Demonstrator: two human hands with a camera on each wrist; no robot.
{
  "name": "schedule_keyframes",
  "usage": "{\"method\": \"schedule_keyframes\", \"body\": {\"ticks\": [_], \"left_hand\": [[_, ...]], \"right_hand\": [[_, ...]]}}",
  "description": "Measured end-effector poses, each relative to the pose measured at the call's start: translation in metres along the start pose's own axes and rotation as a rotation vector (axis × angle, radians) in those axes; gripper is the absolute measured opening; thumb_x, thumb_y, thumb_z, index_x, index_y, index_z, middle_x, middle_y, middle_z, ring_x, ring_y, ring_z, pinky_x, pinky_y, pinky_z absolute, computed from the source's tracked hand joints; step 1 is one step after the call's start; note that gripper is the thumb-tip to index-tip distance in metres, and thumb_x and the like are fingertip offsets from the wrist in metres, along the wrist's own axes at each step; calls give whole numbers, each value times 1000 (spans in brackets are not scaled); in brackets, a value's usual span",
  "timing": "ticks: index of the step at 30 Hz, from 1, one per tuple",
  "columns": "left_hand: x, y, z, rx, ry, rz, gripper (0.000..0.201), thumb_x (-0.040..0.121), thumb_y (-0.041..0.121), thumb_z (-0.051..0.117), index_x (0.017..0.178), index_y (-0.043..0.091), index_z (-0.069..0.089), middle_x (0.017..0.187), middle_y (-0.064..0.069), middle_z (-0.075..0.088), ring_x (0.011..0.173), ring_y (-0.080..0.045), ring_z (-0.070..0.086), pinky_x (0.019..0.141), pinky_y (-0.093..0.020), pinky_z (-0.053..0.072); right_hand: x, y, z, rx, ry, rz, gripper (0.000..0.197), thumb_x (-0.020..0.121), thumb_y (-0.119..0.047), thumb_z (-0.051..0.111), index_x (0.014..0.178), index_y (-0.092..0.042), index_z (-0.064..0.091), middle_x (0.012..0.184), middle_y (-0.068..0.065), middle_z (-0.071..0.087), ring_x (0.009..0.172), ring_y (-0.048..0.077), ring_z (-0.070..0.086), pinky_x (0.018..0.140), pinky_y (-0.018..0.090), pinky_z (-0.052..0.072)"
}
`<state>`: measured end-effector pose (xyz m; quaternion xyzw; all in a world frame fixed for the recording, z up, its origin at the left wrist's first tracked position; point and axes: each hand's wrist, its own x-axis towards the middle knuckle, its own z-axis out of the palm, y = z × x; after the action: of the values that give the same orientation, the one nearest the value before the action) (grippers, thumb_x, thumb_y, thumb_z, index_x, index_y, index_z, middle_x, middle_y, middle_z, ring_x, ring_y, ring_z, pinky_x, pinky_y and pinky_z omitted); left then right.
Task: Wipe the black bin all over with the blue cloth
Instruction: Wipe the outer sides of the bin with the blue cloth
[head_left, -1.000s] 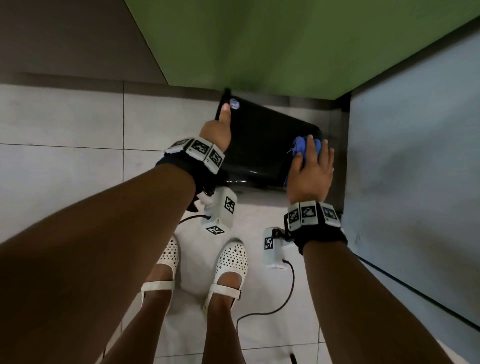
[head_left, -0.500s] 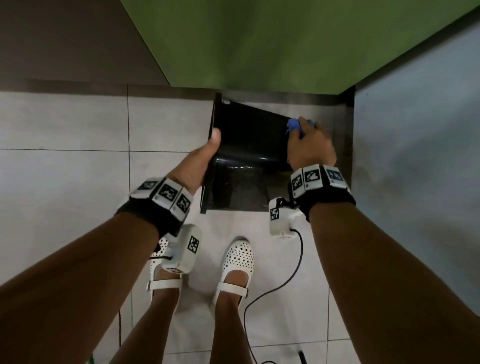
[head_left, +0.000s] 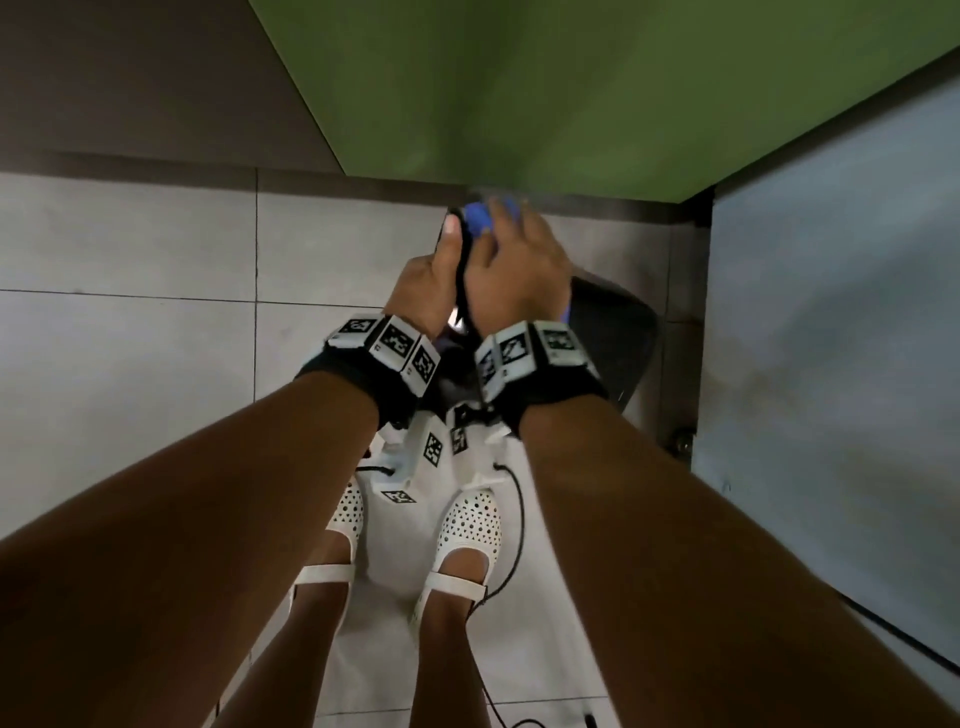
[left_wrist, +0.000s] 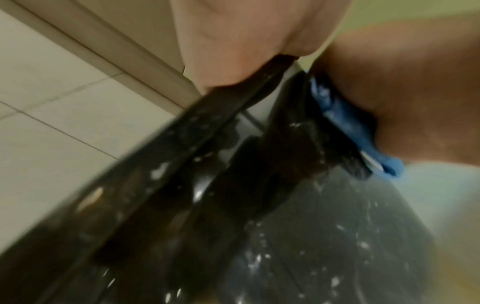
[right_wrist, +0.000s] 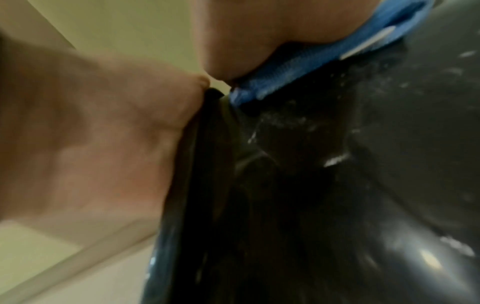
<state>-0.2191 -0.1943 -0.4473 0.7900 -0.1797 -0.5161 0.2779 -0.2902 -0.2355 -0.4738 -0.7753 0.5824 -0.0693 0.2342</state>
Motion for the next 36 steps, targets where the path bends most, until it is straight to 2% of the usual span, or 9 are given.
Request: {"method": "schedule_keyframes", "body": {"ticks": [5, 8, 11, 13, 17, 21, 27, 32, 36], "left_hand": [[1, -9, 0, 75, 1, -73, 71, 98, 51, 15, 113, 2, 64, 122, -21, 61, 102, -20, 54, 82, -20, 31], [8, -15, 1, 82, -1, -134, 70, 98, 53, 16, 90, 3, 64, 100, -18, 57, 104, -24, 54, 81, -21, 28], [12, -16, 1, 70, 31, -154, 59, 97, 54, 18, 57, 16, 39, 68, -3, 44, 76, -20, 48, 79, -22, 27], [14, -18, 2, 46, 36, -157, 58, 97, 54, 19, 56, 17, 35, 61, 3, 38, 66, -15, 42, 76, -22, 29], [19, -17, 2, 46, 34, -152, 58, 98, 53, 19, 56, 17, 36, 61, 3, 38, 85, -18, 42, 74, -23, 29], [27, -11, -1, 97, -11, -121, 59, 99, 49, 15, 61, 13, 43, 64, -2, 41, 86, -18, 42, 72, -24, 29], [39, 10, 4, 70, 32, -85, 58, 99, 49, 15, 80, 7, 50, 96, -10, 48, 92, -18, 45, 81, -22, 28], [44, 10, 9, 65, 55, -66, 61, 100, 47, 16, 59, 11, 44, 94, -14, 51, 89, -19, 47, 77, -21, 28], [41, 9, 10, 36, 65, -54, 67, 100, 46, 18, 95, -2, 66, 111, -24, 61, 108, -27, 56, 80, -22, 35]], "right_hand": [[-25, 17, 15, -20, -90, -152, 43, 96, -28, 35, 137, -17, 41, 146, 13, 37, 136, 30, 32, 111, 47, 26], [-37, 55, 13, -94, -65, -52, 47, 95, -35, 26, 138, -19, 39, 146, 12, 37, 136, 30, 32, 110, 51, 29], [-47, 99, -2, -103, -36, 55, 46, 98, -34, 28, 141, -20, 35, 148, 14, 32, 138, 31, 26, 114, 48, 22], [-51, 122, -12, -63, -54, 142, 44, 99, -30, 30, 143, -21, 30, 151, 14, 26, 140, 31, 22, 115, 45, 18], [-48, 134, -15, 159, -24, 453, 47, 100, -32, 29, 146, -24, 21, 153, 14, 16, 140, 32, 20, 114, 43, 23], [-37, 122, -10, 88, 12, 499, 47, 101, -31, 27, 146, -20, 21, 154, 16, 15, 142, 36, 12, 116, 49, 16], [-5, 111, -14, -93, -21, 382, 47, 101, -32, 26, 146, -21, 22, 156, 15, 9, 143, 38, 3, 116, 49, 7], [12, 67, 0, -159, -118, 177, 47, 101, -33, 23, 146, -23, 20, 156, 11, 12, 143, 32, 6, 116, 47, 5], [5, 30, 16, -111, -88, -51, 44, 99, -29, 33, 142, -18, 33, 152, 12, 26, 141, 32, 19, 115, 49, 16]]}}
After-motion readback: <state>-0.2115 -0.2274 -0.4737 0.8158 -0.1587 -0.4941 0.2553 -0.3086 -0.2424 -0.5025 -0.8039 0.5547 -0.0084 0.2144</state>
